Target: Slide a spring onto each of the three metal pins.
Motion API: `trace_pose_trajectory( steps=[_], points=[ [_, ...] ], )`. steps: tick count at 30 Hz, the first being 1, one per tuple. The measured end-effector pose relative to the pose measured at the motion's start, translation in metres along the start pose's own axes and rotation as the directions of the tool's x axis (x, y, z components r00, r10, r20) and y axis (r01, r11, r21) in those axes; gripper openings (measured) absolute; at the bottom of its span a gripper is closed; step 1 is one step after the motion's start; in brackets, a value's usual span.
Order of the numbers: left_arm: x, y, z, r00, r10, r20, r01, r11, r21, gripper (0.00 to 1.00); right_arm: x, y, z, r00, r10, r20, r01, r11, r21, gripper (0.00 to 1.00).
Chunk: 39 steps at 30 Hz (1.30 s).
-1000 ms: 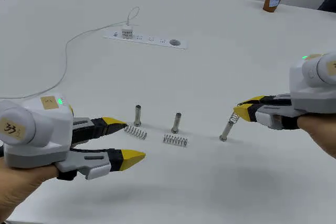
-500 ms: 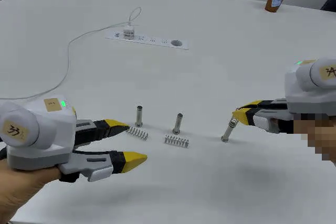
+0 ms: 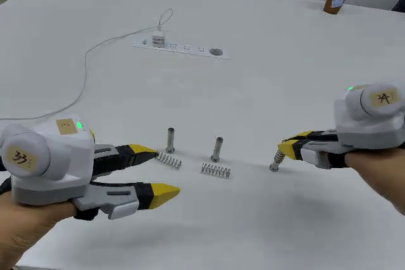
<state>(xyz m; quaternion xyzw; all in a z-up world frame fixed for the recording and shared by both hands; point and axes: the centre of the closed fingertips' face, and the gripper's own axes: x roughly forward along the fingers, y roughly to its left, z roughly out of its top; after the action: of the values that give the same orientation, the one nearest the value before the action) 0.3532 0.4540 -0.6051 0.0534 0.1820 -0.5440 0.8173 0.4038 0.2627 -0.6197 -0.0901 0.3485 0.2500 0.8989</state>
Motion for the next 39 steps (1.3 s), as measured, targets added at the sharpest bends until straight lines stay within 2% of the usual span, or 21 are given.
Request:
trace_pose_trajectory(
  steps=[14, 23, 31, 39],
  points=[
    [-0.001, 0.0, -0.003, 1.0, 0.001, 0.003, -0.001, 1.0, -0.007, 0.47, 0.013, 0.0, -0.015, 0.9991, 0.0, -0.042, 0.0, 1.0, 0.002, 0.12],
    [-0.002, 0.002, -0.003, 1.0, 0.004, 0.004, -0.004, 1.0, -0.008, 0.47, 0.013, -0.001, -0.013, 0.9994, -0.001, -0.034, 0.001, 1.0, -0.001, 0.12],
    [-0.001, 0.001, -0.002, 1.0, 0.0, 0.007, 0.0, 1.0, -0.006, 0.47, 0.009, -0.001, -0.005, 0.9999, -0.015, -0.005, 0.015, 0.999, -0.037, 0.21],
    [-0.001, 0.001, -0.001, 1.0, 0.0, 0.008, 0.0, 1.0, -0.001, 0.47, 0.0, 0.009, 0.017, 0.9993, -0.015, 0.034, 0.019, 0.991, -0.129, 0.22]
  ],
)
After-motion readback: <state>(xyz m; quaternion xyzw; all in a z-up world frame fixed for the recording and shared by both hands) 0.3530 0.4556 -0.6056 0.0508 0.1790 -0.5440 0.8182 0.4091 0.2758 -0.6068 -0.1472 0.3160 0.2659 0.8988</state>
